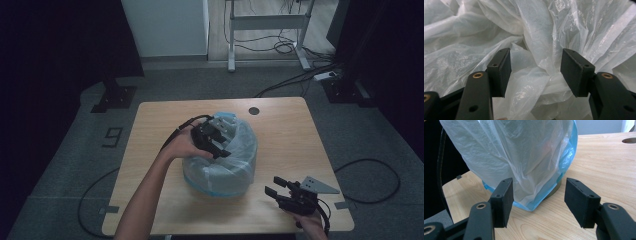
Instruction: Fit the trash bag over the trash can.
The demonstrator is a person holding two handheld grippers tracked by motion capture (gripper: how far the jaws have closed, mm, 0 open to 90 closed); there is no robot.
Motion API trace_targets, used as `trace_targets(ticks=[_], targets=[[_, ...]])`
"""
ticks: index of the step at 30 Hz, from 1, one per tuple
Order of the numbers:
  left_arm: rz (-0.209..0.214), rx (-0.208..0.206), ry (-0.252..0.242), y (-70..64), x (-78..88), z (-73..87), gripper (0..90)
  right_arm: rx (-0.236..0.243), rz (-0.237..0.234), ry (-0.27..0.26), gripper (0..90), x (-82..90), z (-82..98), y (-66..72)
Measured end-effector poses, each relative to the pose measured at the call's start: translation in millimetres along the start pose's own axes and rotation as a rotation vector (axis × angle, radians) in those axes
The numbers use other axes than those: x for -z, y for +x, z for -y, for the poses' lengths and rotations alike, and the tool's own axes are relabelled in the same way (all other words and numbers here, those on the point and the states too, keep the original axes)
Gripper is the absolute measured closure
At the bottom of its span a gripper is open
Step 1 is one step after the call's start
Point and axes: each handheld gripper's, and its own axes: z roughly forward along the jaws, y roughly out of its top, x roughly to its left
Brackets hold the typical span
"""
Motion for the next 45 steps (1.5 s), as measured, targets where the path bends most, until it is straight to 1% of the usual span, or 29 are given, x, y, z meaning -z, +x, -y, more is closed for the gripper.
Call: trace_targets(ticks=[2, 5, 7, 11, 14, 15, 16, 17, 20, 24, 29, 31, 34, 37, 39, 42, 45], targets=[[0.001, 0.0, 0.018, -0.1, -1.5, -1.4, 40.5, 0.0, 0.002, 0.007, 39.8, -0.5, 0.2, 0.1], [-0.005, 0.004, 0.004, -0.2, 0.6, -1.9, 39.3, 0.003, 0.005, 0.01, 39.8, -0.2, 0.3, -0.1], [-0.003, 0.004, -0.021, -0.6, 4.9, -1.9, 39.1, 0.0, 0.007, 0.007, 39.8, 0.7, 0.0, -0.7], [-0.007, 0.014, -0.11, 1.4, 20.2, -3.3, 39.0, -0.002, 0.01, 0.002, 39.8, 2.2, -0.6, -1.8], [-0.008, 0.019, -0.159, 3.0, 27.7, -5.7, 39.2, -0.002, 0.012, 0.0, 39.8, 2.4, -0.9, -2.0], [-0.006, 0.021, -0.171, 3.6, 28.9, -6.5, 39.5, -0.003, 0.012, -0.001, 39.8, 2.3, -1.0, -2.1], [-0.006, 0.021, -0.171, 3.6, 28.9, -6.5, 39.6, -0.003, 0.012, -0.001, 39.8, 2.3, -1.0, -2.1], [0.004, 0.026, -0.179, 4.8, 29.1, -8.2, 39.7, -0.003, 0.012, -0.001, 39.8, 2.3, -1.1, -2.0], [0.006, 0.027, -0.174, 5.3, 27.2, -10.0, 40.3, -0.003, 0.012, -0.001, 39.8, 2.5, -1.1, -2.0], [0.005, 0.023, -0.152, 5.7, 17.7, -17.4, 42.4, -0.005, 0.013, -0.003, 39.8, 3.3, -1.3, -2.7], [-0.004, 0.015, -0.113, 4.3, 7.8, -25.3, 46.6, -0.008, 0.015, -0.008, 39.8, 4.3, -1.6, -3.5], [0.004, 0.011, -0.096, 2.9, 3.7, -27.5, 47.5, -0.007, 0.016, -0.009, 39.8, 4.5, -1.5, -3.9], [0.003, -0.003, -0.054, 0.3, -2.7, -29.4, 48.6, -0.007, 0.019, -0.008, 39.8, 4.6, -1.2, -4.4], [-0.005, -0.021, 0.003, -1.6, -11.9, -29.9, 48.3, -0.009, 0.022, -0.01, 39.8, 4.9, -1.2, -5.0], [-0.002, -0.025, 0.026, -2.7, -16.8, -30.0, 47.7, -0.008, 0.022, -0.008, 39.8, 4.5, -0.9, -4.9], [0.003, -0.031, 0.032, -3.5, -20.3, -30.0, 46.9, -0.008, 0.022, -0.004, 39.8, 4.0, -0.4, -4.9], [0.001, -0.031, 0.026, -3.7, -18.9, -29.4, 45.2, -0.008, 0.024, -0.004, 39.8, 4.2, -0.3, -5.5]])
